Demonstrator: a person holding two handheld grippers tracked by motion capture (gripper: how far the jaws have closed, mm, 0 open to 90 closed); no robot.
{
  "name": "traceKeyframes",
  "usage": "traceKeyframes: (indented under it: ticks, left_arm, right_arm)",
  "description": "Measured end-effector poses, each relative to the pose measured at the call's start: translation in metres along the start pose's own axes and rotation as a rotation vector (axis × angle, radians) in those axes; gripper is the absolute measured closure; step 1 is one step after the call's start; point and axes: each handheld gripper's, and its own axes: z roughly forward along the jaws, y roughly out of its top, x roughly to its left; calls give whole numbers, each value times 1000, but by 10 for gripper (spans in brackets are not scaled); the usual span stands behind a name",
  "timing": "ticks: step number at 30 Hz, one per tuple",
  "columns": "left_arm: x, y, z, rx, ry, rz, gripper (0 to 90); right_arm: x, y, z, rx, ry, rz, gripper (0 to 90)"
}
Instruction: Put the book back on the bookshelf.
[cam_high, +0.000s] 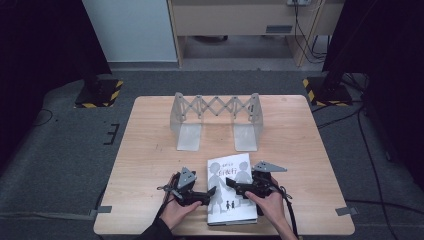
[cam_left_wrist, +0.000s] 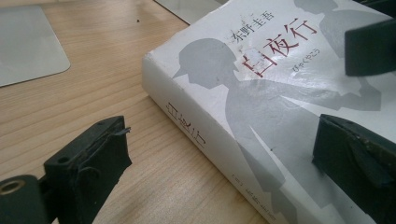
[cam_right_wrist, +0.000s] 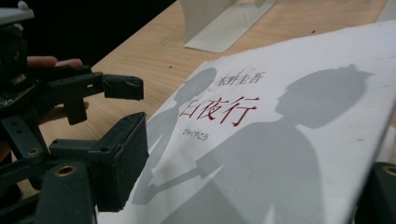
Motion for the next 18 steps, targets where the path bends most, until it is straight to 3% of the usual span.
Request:
traceKeyframes:
  ticks: [7, 18]
  left_arm:
    - [1, -1, 0, 0, -6, -10, 30]
    - [2, -1, 0, 1, -23, -17, 49]
  right_arm:
    - [-1, -1, 1, -12, -15, 7, 279]
    - [-5, 0, -2, -8, -36, 59, 441]
